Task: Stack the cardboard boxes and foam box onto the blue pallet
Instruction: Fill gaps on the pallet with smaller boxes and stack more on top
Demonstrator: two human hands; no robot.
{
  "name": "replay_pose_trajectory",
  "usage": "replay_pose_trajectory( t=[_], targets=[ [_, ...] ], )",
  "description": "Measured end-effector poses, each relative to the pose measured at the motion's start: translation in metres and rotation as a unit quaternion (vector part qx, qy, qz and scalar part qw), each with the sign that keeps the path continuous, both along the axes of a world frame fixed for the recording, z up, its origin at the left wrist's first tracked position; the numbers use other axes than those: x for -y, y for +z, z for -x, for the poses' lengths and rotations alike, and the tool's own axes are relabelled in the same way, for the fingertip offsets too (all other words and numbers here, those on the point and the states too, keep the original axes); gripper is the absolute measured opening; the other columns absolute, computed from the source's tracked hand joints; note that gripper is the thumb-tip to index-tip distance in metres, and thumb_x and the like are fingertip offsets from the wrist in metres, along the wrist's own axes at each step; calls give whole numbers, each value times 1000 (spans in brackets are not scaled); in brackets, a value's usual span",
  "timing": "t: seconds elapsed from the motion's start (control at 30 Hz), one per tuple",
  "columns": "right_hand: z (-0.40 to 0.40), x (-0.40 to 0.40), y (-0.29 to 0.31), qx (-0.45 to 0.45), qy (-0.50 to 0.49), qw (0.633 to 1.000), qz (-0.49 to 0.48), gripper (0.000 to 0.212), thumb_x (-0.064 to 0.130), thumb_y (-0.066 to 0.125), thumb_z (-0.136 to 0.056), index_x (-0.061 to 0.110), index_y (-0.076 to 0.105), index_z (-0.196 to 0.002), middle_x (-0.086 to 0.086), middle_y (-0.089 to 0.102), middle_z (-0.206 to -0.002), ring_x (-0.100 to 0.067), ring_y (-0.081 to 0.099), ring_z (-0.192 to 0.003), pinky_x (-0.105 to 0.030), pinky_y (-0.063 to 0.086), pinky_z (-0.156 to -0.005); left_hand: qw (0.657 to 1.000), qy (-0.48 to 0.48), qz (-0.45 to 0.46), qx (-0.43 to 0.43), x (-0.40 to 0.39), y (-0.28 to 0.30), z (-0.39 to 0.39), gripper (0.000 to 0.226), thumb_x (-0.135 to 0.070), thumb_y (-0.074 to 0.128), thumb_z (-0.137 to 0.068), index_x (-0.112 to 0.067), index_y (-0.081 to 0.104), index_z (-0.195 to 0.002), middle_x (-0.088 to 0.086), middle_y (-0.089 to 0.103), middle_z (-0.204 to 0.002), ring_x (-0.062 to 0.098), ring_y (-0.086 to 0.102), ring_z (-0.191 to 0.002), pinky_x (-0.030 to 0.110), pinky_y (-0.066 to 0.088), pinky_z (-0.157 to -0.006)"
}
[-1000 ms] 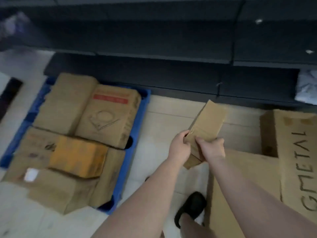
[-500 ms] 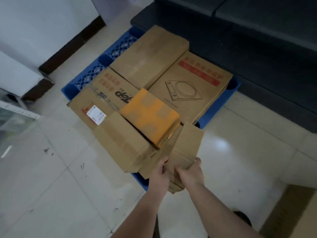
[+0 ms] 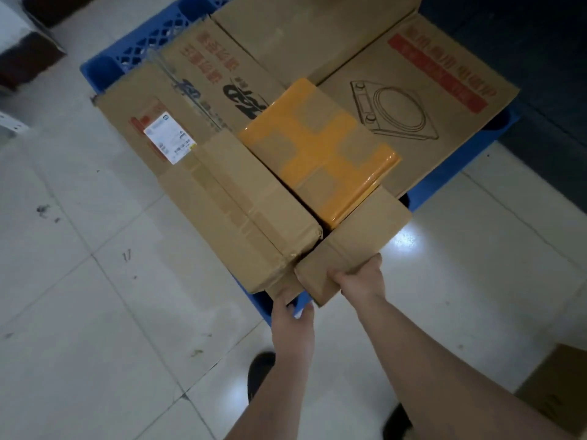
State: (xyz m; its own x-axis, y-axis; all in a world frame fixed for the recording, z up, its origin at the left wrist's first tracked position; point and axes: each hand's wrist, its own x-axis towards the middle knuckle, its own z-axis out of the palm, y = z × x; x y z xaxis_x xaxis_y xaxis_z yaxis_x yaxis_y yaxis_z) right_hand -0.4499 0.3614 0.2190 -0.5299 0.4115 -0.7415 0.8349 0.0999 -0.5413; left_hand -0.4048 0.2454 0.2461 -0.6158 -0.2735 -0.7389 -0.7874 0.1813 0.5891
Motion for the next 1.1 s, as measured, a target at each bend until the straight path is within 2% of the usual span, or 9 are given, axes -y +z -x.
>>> replay_pose_trajectory(
  t=[0.1, 0.17, 0.27, 0.47, 0.6, 0.8, 0.9, 1.0, 1.1],
  targets=[
    [2, -3, -4, 12, 8, 1000, 9, 78, 22, 77, -72, 7, 28, -131, -10, 53, -123, -30, 57, -107, -44, 52, -88, 994, 18, -72, 87, 5, -12, 1, 51, -16, 57, -91, -14, 39, -139, 5, 45, -141, 22, 45, -129, 44, 41, -105],
    [5, -2, -5, 17, 10, 1000, 7, 78, 22, 77, -72, 5, 29, -130, -9, 53, -120, -30, 59, -105, -40, 53, -85, 988, 22, -111, 107, 0, -13, 10, 48, -17, 55, -92, -15, 42, -138, 5, 48, -138, 20, 47, -125, 38, 46, -98],
    [9, 1, -5, 34, 4, 999, 20, 76, 24, 76, -73, 6, 27, -129, -8, 53, -113, -29, 60, -100, -37, 53, -80, 987, 59, -102, 112, -7, -15, 19, 41, -19, 56, -90, -13, 51, -130, 6, 56, -129, 18, 53, -114, 32, 51, -85],
    [8, -9, 0, 52, 36, 998, 29, 76, 31, 74, -76, 7, 28, -133, -7, 52, -123, -25, 54, -108, -29, 43, -76, 987, 25, -95, 130, -5, -9, 15, 44, -20, 53, -92, -16, 44, -134, 2, 56, -121, 15, 53, -108, 37, 46, -91],
    [11, -16, 1, 51, 56, 997, 25, 63, 26, 69, -80, 6, 35, -128, -9, 56, -123, -26, 56, -107, -27, 40, -72, 985, 32, -106, 130, -10, -9, 15, 42, -10, 51, -92, -12, 43, -133, 11, 57, -122, 21, 54, -108, 38, 45, -88],
    [19, -17, -3, 45, 80, 996, 10, 72, 22, 66, -81, 7, 27, -139, -10, 58, -120, -26, 57, -106, -28, 44, -71, 988, 30, -89, 122, -10, -20, 21, 46, -15, 54, -92, -17, 42, -136, 10, 60, -117, 18, 56, -109, 36, 45, -90],
    [19, -18, -4, 46, 91, 995, 15, 77, 24, 65, -83, 6, 21, -143, -10, 56, -123, -25, 56, -108, -28, 45, -74, 992, -10, -82, 100, -6, -17, 17, 38, -15, 50, -94, -18, 46, -131, 9, 57, -124, 29, 54, -118, 40, 42, -89],
    [11, -19, 2, 47, 120, 991, 26, 74, 26, 64, -83, 6, 23, -141, -9, 55, -122, -22, 56, -103, -26, 43, -70, 992, -37, -44, 111, -6, -7, 15, 29, -18, 48, -94, -16, 50, -123, 3, 59, -112, 21, 59, -104, 37, 47, -82],
    [-4, -26, 14, 54, 88, 993, 56, 65, 30, 65, -83, 7, 31, -133, -8, 55, -119, -17, 51, -87, -26, 41, -66, 990, -94, -10, 102, -13, 12, 9, 12, -12, 46, -93, -17, 55, -100, 1, 60, -96, 19, 59, -92, 31, 44, -71]
  ],
)
